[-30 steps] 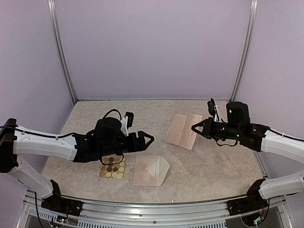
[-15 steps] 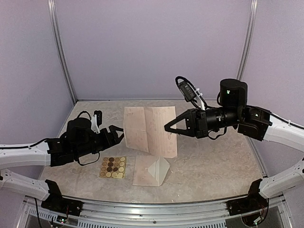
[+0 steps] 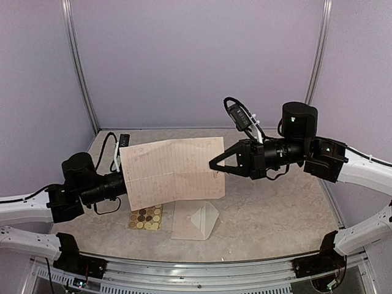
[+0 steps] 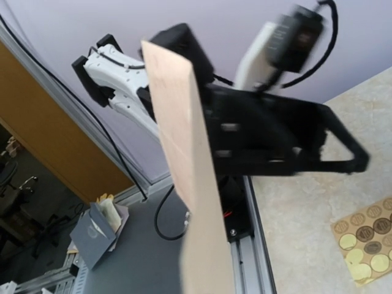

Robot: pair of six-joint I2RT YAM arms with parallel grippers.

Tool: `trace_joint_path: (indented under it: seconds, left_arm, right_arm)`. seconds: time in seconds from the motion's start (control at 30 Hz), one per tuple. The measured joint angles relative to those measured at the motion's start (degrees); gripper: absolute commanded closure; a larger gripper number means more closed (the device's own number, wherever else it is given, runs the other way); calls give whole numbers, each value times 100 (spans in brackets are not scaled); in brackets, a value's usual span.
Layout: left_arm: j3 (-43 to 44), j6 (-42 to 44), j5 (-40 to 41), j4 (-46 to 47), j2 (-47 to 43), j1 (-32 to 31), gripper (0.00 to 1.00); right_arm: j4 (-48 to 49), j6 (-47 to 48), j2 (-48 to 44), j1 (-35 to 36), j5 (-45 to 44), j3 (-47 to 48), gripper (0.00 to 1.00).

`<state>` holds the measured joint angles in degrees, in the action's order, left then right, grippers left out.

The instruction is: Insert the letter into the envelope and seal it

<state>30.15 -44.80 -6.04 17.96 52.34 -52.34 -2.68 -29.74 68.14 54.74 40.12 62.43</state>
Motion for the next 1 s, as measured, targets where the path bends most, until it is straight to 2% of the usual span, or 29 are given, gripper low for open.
trace_joint_path:
  seconds: [0.33,0.67,1.0]
  left_arm:
    - [339,358,-560,599,205,-754,16]
    - [411,411,-549,907,321,-859,15]
    - [365,306,-455,1150,44,-887,14]
  right_arm:
    - [317,-142,332,0,308,-26,100]
    - [435,-249,328,0,173,-96,100]
    - [452,-313,321,0,70,-177,100]
